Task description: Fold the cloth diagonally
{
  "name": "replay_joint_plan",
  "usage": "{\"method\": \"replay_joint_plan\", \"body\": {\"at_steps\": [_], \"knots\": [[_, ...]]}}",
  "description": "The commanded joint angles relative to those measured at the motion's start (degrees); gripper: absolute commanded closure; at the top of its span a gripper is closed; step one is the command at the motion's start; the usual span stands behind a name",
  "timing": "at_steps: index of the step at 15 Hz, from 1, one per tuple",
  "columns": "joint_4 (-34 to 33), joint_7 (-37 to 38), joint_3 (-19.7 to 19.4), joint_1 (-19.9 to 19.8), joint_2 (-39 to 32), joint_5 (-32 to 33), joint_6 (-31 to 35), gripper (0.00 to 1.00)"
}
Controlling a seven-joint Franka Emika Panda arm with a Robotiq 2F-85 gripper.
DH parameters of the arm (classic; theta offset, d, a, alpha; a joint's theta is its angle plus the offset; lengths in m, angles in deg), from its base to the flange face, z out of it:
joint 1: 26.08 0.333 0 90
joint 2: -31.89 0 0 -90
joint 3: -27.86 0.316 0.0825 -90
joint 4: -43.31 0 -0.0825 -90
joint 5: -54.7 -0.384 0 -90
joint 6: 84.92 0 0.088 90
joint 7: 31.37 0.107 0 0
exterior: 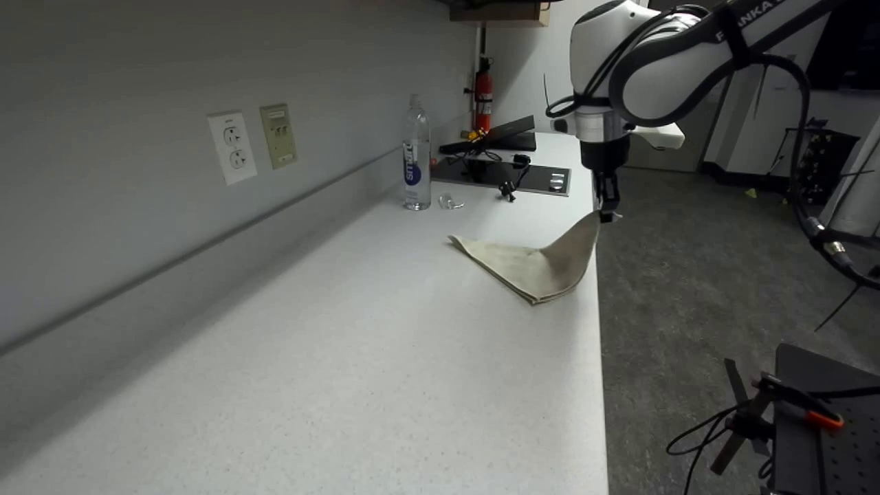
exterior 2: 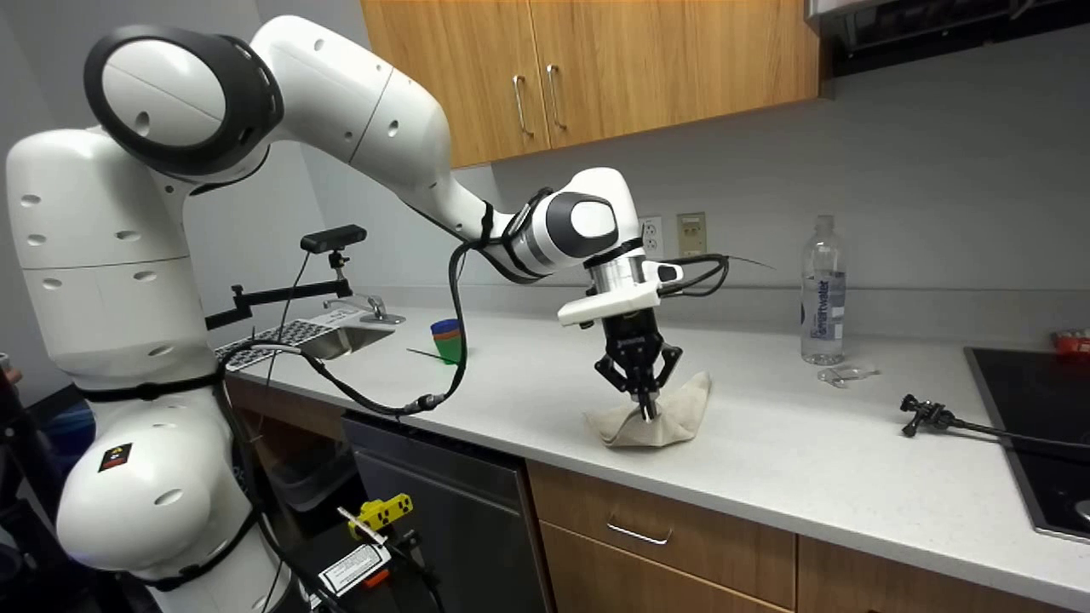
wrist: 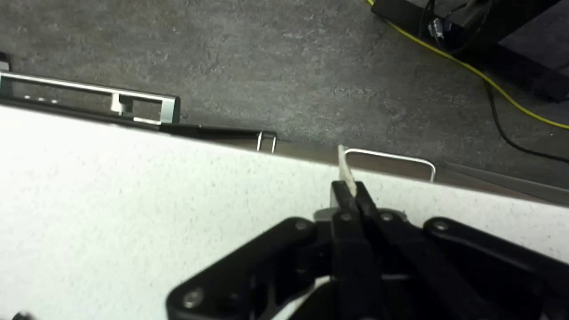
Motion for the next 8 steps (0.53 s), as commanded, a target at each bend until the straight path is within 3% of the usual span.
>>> {"method": "replay_joint_plan", "body": {"at_steps": [1, 8], "knots": [[-6.93, -3.78, 1.57, 0.72, -3.82, -1.41, -1.96, 0.99], [-17.18, -3.3, 3.22, 0.59, -12.58, -2.68, -0.72, 0.99]]}}
